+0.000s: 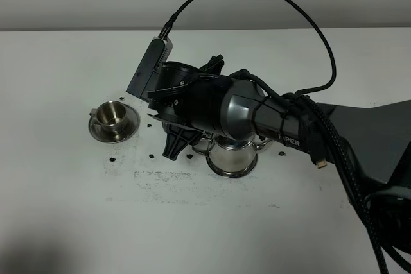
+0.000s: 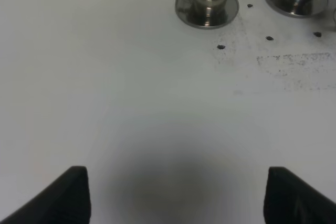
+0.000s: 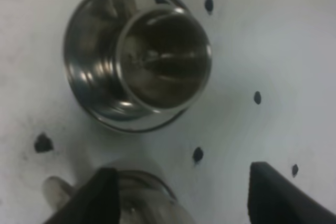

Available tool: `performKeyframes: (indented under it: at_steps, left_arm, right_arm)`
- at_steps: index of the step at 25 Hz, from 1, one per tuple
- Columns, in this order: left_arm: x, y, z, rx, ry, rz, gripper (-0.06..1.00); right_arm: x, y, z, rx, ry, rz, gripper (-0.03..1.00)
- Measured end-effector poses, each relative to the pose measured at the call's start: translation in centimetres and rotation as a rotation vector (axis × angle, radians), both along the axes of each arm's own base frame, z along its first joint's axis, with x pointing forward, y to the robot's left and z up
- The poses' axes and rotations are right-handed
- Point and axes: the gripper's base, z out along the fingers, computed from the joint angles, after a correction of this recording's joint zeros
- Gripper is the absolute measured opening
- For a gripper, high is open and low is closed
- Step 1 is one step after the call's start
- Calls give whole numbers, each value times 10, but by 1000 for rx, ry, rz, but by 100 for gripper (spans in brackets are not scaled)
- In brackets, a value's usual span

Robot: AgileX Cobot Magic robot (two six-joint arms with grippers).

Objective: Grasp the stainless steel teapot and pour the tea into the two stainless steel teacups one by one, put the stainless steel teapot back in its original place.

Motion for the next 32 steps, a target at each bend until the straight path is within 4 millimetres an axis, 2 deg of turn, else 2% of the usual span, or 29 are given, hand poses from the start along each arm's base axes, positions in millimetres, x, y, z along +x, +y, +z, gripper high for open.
performKeyframes:
  at_steps: [21,27,32]
  left_arm:
    - [0,0,0,1,0,-1,66]
    - [0,0,0,1,0,-1,66]
    - [0,0,0,1,0,-1,66]
  right_arm:
    - [-23,10,-5,-63,41,1,51]
    - [-37,24,1,-81,-27,75,51]
    - [-35,30,10,-60,-102,120,51]
